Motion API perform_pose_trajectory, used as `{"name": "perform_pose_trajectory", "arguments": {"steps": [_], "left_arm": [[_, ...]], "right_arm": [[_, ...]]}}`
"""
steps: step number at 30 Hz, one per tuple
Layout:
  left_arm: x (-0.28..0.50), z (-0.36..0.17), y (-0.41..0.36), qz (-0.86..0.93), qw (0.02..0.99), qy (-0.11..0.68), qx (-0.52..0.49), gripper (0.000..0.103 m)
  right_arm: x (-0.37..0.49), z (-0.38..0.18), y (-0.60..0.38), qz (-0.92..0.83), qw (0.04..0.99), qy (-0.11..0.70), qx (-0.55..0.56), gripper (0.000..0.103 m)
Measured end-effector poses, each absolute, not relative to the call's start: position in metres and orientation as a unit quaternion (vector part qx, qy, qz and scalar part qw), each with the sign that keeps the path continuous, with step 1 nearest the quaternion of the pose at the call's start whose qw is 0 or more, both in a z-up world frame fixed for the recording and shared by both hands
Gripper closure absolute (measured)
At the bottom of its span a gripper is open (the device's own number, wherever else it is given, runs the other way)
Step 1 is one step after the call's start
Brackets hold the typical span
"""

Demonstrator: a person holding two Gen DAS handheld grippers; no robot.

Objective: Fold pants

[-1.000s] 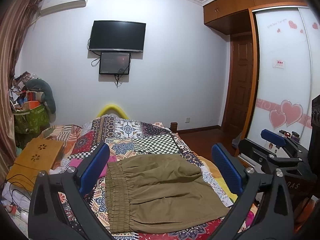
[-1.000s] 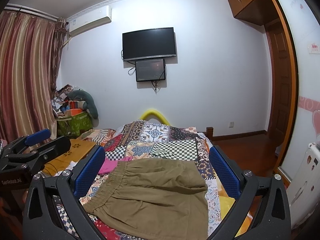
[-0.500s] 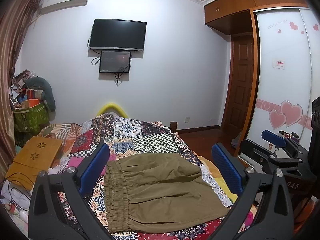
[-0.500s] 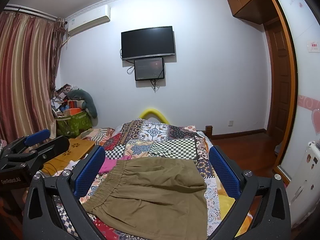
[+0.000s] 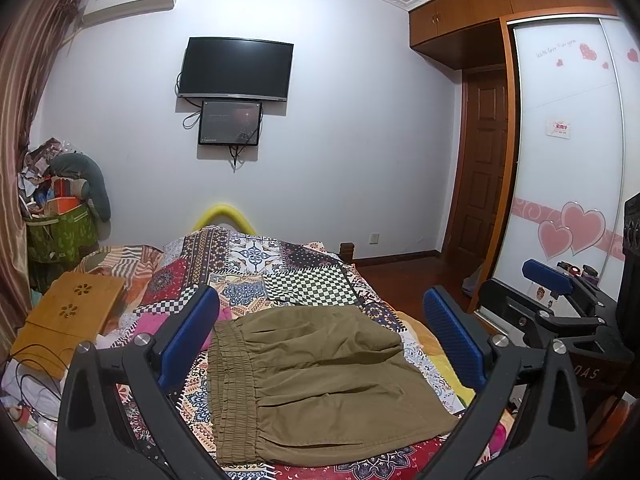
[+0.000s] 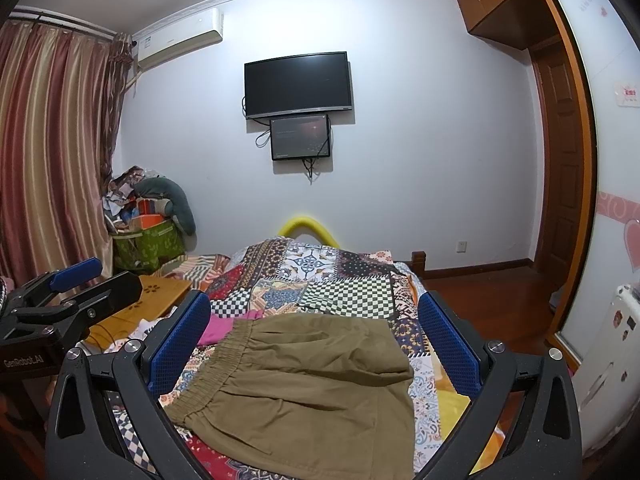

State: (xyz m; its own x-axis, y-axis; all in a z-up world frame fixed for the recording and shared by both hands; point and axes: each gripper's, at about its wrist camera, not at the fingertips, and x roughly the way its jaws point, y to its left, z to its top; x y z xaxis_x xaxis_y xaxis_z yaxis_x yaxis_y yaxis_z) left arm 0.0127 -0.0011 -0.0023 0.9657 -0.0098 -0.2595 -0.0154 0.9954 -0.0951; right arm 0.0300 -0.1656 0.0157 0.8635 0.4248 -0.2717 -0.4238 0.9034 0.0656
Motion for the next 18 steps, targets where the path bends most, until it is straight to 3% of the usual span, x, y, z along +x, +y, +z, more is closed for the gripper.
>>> {"name": "perform_pose_trajectory", "arguments": {"steps": [18], "left_arm": [[0.0159,-0.0083,0.0028,0.006,0.989,0.137,-0.05,0.0]], "right_arm": [[0.0316,0.0149,-0.1615,0.214,0.966,0.141,-0.009,0.0]]}}
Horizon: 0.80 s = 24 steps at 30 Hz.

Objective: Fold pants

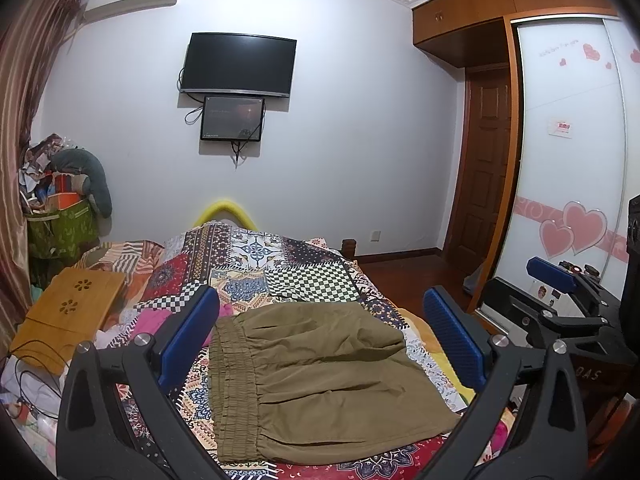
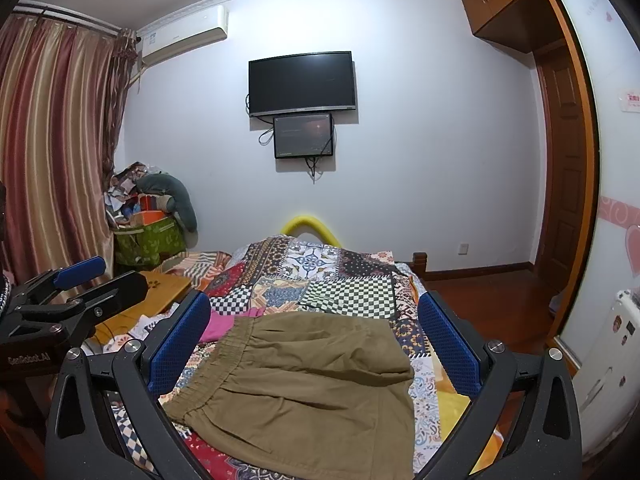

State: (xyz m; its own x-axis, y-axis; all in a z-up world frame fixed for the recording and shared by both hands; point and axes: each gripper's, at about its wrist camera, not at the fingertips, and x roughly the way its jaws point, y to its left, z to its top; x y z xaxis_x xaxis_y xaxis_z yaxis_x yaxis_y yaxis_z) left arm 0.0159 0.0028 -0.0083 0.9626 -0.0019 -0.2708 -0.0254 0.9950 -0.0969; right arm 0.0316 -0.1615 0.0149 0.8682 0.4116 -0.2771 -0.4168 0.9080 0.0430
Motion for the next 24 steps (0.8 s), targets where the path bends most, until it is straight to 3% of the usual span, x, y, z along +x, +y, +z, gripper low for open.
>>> {"name": "perform_pose_trajectory", "arguments": {"steps": [13,24], "left_arm": [[0.058,-0.032,0.042,0.055,0.98,0.188,-0.039,0.0],[0.142,-0.1,0.09,0.097,0.951,0.294,-0.008,0.0]], "right_arm": [[0.072,-0.011,-0.187,0.137,0.975,0.169,-0.04,0.0],[0.133,-0.053,-0.215,0.105,0.962,0.249,-0.031,0.0]]}}
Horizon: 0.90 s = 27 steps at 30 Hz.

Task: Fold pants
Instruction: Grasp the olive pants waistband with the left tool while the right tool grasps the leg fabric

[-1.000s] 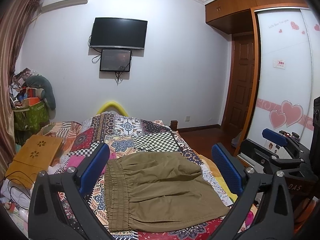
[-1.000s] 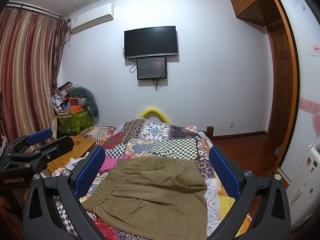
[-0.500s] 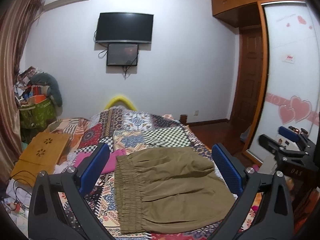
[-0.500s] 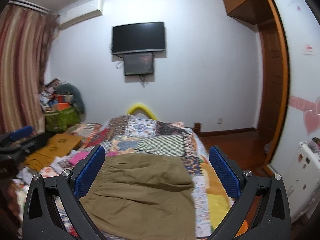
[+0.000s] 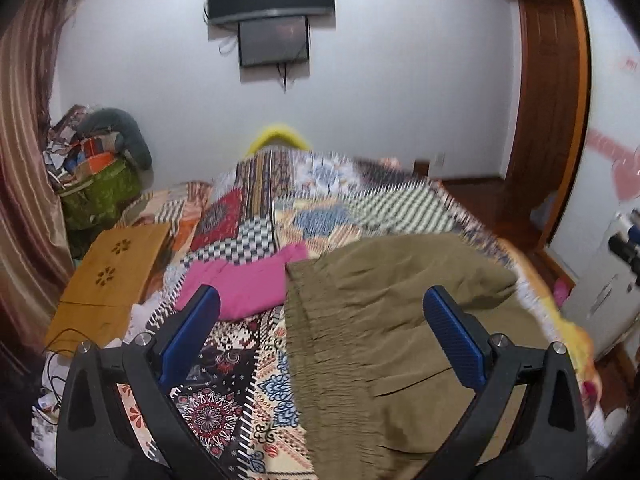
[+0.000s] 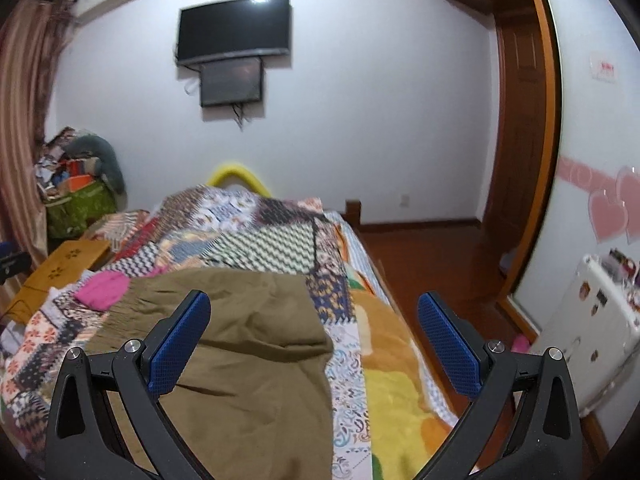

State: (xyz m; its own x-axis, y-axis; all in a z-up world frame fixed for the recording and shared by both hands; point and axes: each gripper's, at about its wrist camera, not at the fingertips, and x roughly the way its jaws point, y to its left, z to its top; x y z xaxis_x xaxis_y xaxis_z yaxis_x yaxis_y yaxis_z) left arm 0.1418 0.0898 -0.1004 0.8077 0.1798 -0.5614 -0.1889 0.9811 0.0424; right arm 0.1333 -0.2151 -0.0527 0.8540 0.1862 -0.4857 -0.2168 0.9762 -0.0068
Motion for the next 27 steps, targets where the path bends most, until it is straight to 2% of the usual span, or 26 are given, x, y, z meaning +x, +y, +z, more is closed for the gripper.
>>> {"name": "perform_pose_trajectory", "arguments": {"steps": [4,5,7,9,12,17,27], "left_arm": [[0.167,-0.133,0.104,0.091,0.936,0.338,-0.014,0.0],[0.174,-0.141,0.108,0.089,0.932,0.351,-0.02,0.002],[0.188,-0.155,0.116,0.082,0.921,0.378,-0.034,0.013],[0.2,-0.171,0.124,0.076,0.911,0.403,-0.045,0.017],[0.208,-0.188,0.128,0.075,0.902,0.423,-0.048,0.018],[0.218,-0.21,0.131,0.054,0.888,0.452,-0.059,0.02],[0.239,-0.236,0.131,0.013,0.868,0.49,-0.083,0.027]], "right_arm": [[0.158,-0.07,-0.22,0.1,0.954,0.283,-0.029,0.0],[0.164,-0.076,-0.22,0.099,0.95,0.293,-0.034,0.0],[0.174,-0.087,-0.221,0.091,0.946,0.308,-0.048,0.0],[0.186,-0.101,-0.223,0.092,0.938,0.331,-0.053,0.0],[0.205,-0.122,-0.228,0.102,0.92,0.375,-0.044,0.0],[0.226,-0.16,-0.226,0.108,0.887,0.446,-0.044,0.01],[0.238,-0.191,-0.209,0.13,0.871,0.469,-0.071,0.01]]}}
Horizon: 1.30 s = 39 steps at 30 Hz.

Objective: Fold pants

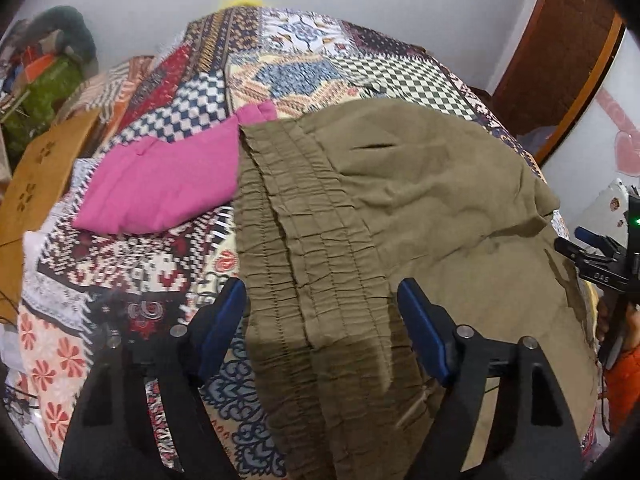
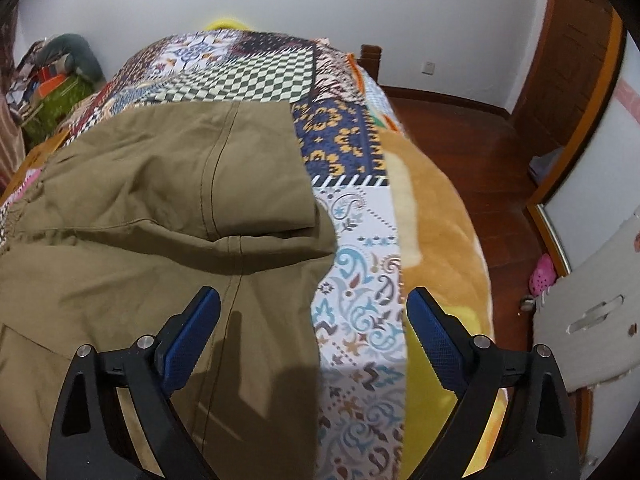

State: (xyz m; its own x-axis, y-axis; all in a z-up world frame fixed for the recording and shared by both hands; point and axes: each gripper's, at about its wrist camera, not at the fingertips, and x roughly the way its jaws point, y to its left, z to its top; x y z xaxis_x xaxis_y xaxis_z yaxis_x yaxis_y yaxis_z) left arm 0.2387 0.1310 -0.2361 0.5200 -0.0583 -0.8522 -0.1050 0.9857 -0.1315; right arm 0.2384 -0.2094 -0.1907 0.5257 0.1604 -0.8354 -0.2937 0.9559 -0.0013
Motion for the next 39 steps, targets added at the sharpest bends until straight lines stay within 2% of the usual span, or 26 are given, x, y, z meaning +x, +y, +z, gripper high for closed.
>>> {"name": "perform_pose_trajectory", "arguments": {"steps": [3,5,8,9,10,11,13,16,28,34,39], "left_arm": [[0.245,-0.243,0.129,-0.009,0.858,0.504,-0.093,0.029],[0.249,-0.249,0.127,-0.023,0.852,0.514,-0.103,0.031],[0.251,-0.251,0.125,-0.025,0.852,0.515,-0.095,0.032],[0.252,-0.251,0.124,-0.027,0.852,0.514,-0.094,0.036],[0.253,-0.25,0.123,-0.028,0.853,0.513,-0.092,0.044],[0.254,-0.25,0.122,-0.022,0.853,0.514,-0.087,0.046],[0.254,-0.249,0.12,-0.021,0.855,0.512,-0.075,0.05],[0.253,-0.247,0.119,-0.018,0.859,0.507,-0.065,0.054],[0.252,-0.25,0.127,-0.008,0.858,0.507,-0.083,0.052],[0.248,-0.227,0.137,0.0,0.865,0.49,-0.109,0.05],[0.255,-0.206,0.146,0.011,0.878,0.467,-0.102,0.049]], "right_arm": [[0.244,-0.195,-0.21,0.141,0.864,0.479,-0.068,0.015],[0.249,-0.2,-0.21,0.152,0.854,0.494,-0.062,0.032],[0.249,-0.203,-0.205,0.158,0.85,0.498,-0.069,0.046],[0.247,-0.203,-0.204,0.161,0.851,0.495,-0.073,0.05],[0.246,-0.203,-0.203,0.162,0.851,0.495,-0.075,0.061],[0.245,-0.203,-0.202,0.164,0.85,0.495,-0.077,0.071],[0.244,-0.202,-0.202,0.171,0.849,0.495,-0.074,0.084],[0.239,-0.202,-0.202,0.176,0.848,0.495,-0.073,0.092],[0.229,-0.201,-0.204,0.179,0.841,0.504,-0.083,0.095],[0.231,-0.188,-0.208,0.189,0.844,0.5,-0.05,0.092],[0.246,-0.172,-0.206,0.195,0.854,0.482,-0.027,0.084]]}}
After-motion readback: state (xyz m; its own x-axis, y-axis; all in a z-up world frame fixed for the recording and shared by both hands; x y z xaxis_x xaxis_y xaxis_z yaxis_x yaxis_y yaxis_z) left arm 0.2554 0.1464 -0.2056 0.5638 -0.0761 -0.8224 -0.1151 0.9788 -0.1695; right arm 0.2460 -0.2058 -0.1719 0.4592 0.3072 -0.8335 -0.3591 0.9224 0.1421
